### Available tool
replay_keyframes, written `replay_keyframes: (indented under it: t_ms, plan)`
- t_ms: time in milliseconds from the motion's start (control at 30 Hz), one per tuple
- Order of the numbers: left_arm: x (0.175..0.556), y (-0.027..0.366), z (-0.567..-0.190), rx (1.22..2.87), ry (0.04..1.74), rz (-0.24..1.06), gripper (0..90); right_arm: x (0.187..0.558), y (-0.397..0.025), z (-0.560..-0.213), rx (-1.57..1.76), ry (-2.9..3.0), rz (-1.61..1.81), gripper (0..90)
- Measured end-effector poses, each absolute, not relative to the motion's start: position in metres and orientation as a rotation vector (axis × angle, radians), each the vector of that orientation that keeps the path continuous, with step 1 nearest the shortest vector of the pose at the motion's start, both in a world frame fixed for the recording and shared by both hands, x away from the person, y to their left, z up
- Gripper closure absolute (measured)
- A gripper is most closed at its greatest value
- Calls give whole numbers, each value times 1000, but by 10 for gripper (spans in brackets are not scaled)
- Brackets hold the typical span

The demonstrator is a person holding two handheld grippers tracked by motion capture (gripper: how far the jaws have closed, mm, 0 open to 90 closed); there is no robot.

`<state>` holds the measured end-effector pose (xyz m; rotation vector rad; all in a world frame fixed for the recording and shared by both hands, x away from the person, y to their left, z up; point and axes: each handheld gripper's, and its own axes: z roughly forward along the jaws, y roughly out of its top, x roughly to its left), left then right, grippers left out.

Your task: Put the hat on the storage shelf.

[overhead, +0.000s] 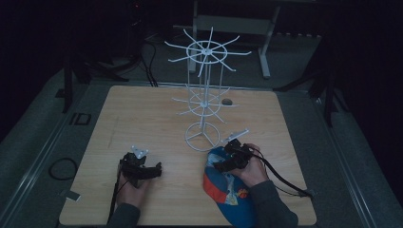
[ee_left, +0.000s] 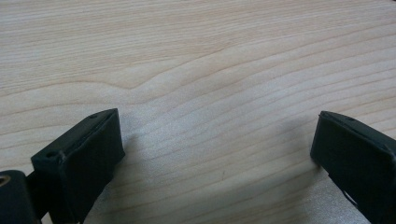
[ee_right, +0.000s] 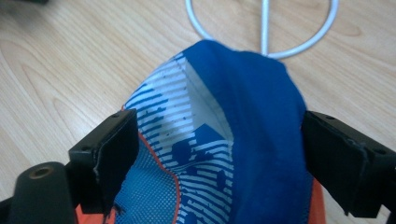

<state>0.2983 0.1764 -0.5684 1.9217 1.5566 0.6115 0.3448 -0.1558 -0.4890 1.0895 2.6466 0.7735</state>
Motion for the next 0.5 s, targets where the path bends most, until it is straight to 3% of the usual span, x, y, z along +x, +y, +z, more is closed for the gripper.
replay_keyframes:
  t_ms: [333, 400, 500]
  plan:
    - [298, 176, -568, 1923, 1556, 611, 28, 343, -148, -501, 1069, 2669, 618, 117]
    - [298, 176, -568, 1923, 1556, 611, 28, 343, -146, -504, 1036, 2659, 576, 178]
    - [298, 176, -568, 1923, 1555, 611, 28, 341, -144, -508, 1025, 2654, 517, 415]
